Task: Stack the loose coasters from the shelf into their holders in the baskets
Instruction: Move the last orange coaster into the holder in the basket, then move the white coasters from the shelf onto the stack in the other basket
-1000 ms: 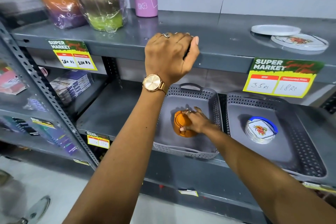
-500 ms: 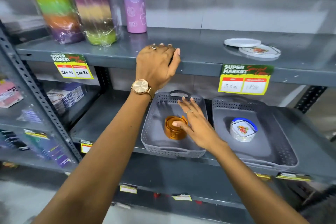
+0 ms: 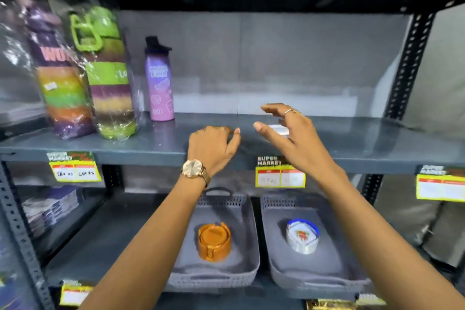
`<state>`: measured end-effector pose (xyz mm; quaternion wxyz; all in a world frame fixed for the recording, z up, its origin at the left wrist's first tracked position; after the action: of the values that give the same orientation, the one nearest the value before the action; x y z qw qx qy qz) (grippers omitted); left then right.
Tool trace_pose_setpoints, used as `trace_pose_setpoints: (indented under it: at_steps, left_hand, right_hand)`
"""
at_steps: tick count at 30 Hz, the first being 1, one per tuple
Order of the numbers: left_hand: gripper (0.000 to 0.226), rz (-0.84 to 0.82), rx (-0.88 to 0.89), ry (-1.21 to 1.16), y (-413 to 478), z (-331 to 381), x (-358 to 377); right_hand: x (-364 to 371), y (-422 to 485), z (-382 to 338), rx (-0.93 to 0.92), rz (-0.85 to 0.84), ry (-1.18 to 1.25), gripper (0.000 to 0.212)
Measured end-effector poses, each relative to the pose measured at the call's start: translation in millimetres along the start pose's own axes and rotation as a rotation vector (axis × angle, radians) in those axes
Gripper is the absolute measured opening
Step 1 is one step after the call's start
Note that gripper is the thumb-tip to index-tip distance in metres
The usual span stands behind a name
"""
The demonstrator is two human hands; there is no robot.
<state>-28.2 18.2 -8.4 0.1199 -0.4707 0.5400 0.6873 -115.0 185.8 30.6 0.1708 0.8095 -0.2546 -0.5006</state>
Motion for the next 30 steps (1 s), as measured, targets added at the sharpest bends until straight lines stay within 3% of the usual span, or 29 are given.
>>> trace_pose_setpoints:
  at_steps: [5, 8, 11, 16, 20, 24, 30]
  left_hand:
    - [0.05, -0.05, -0.047, -0.015, -10.1, 0.5, 6.9]
    - [0.044, -0.053, -0.058, -0.043, -10.2, 1.0, 6.7]
    - [0.039, -0.039, -0.059, -0.044, -10.9, 2.3, 6.8]
    - [0.039, -0.015, -0.085, -0.043, -11.0, 1.8, 7.3]
    - [0.043, 0.005, -0.078, -0.048, -11.5, 1.1, 7.9]
    - [0.053, 0.028, -0.066, -0.047, -12.3, 0.4, 9.3]
    - [0.053, 0.104, 0.027, -0.049, -16.7, 5.4, 12.9]
  right_hand:
    - [-24.2, 71.2, 66.3, 0.48, -0.26, -0.277, 0.077]
    - [-25.3, 88.7, 84.7, 0.652, -0.408, -0.29, 0.067]
    - [-22.1, 95.4, 91.6, 0.689, -0.438, -0.231, 0.059]
    - [-19.0, 101.0, 93.2, 0.673, -0.407, -0.119, 0.05]
    - [-25.8, 97.8, 90.8, 0.59, -0.32, 0.051, 0.083]
    - [-37.2, 80.1, 74.0, 0.404, -0.105, 0.378, 0.089]
    - [-32.8, -5.4, 34.3, 0.014, 0.197, 0.451, 0.078]
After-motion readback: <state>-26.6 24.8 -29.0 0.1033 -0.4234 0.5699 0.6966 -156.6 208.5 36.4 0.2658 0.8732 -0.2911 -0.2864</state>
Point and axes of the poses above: each hand's wrist, its own y-axis towards the middle knuckle, its own x-axis out of the palm, z = x × y, the point moved 1 cm from there along y, towards the middle knuckle, and after that the axes turned 15 degrees about -z, right-handed, at the moved point
